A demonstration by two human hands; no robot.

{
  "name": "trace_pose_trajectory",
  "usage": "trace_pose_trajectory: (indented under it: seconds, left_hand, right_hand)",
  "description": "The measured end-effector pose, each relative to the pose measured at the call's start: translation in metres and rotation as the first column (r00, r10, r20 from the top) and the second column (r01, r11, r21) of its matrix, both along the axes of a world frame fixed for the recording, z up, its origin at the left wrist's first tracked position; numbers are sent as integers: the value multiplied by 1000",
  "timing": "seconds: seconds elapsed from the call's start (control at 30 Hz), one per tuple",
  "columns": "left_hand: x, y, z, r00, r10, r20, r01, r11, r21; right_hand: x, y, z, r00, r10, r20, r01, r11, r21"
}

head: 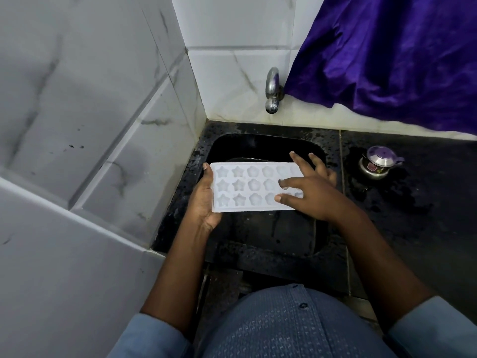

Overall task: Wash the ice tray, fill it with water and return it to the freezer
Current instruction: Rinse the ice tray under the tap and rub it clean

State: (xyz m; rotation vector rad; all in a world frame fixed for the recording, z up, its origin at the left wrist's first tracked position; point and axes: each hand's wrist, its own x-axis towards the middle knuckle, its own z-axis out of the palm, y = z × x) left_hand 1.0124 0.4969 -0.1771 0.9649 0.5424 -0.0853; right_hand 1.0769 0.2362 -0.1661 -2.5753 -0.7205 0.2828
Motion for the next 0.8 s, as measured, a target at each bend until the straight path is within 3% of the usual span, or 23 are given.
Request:
trace_pose_trajectory:
  seconds: [0.8]
  left_hand:
    - [3,-4,-1,999,24,-23,-23,999,36]
  right_hand:
    - [0,-1,1,1000,-24,-10,24,1000,3]
